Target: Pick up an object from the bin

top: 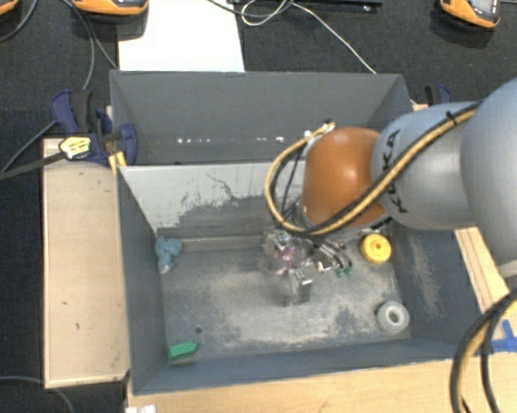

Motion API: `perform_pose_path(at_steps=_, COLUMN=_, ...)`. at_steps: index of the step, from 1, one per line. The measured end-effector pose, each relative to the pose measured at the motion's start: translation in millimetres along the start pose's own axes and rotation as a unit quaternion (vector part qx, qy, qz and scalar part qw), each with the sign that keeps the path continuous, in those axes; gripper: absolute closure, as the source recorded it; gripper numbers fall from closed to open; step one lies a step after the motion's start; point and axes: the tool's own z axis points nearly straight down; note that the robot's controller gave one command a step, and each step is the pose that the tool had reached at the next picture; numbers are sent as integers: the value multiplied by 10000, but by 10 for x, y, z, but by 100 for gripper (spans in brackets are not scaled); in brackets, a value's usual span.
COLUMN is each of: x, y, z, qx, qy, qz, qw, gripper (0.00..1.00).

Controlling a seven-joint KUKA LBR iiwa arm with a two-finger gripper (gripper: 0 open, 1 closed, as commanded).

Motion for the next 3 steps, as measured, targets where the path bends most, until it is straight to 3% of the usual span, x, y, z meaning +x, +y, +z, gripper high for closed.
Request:
perform_pose_path(at_steps=1, x=-197, y=171, z=-13, qx=3, qy=-22, qz=-2644, qw=9644, gripper=100)
perform_pose_path(at_steps=3, x=-197, y=170, z=-13, qx=0, qy=-21, qz=-2631, qw=9648, gripper=100)
